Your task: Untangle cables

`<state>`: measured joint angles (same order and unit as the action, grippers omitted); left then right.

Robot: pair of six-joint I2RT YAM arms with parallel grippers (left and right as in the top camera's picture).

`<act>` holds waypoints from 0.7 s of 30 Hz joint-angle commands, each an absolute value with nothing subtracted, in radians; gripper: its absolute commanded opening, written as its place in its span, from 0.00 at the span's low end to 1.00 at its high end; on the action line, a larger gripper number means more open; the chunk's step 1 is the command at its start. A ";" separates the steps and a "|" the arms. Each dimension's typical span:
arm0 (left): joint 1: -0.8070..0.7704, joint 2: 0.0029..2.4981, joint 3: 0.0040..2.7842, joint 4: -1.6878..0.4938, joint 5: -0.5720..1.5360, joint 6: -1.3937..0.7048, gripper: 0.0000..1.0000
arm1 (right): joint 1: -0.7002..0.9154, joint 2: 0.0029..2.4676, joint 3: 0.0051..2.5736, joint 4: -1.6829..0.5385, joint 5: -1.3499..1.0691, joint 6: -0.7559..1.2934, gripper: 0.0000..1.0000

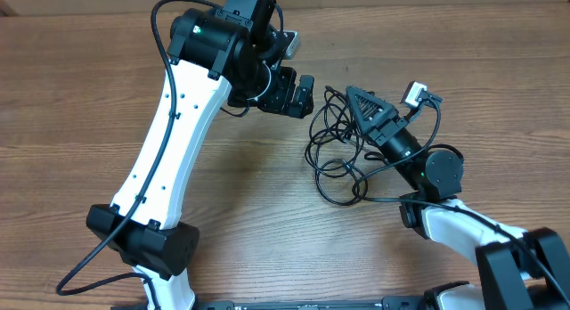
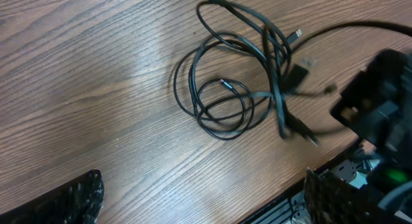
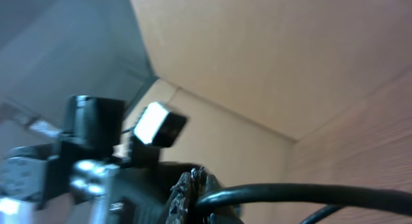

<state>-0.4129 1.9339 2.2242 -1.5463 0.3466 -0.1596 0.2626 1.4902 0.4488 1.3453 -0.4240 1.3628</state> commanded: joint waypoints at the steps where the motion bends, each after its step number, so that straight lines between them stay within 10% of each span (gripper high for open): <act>1: -0.419 1.945 2.227 -1.544 0.345 -0.188 0.98 | 0.266 1.427 0.461 1.361 -0.482 1.470 0.04; 21: -0.420 1.975 2.219 -1.544 0.643 -0.078 0.98 | 0.281 1.354 0.464 1.345 -0.502 1.523 0.04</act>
<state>-0.4129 1.9682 2.2242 -1.5455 0.6037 -0.1158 0.2756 1.3716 0.4488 1.3262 -0.4942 1.5154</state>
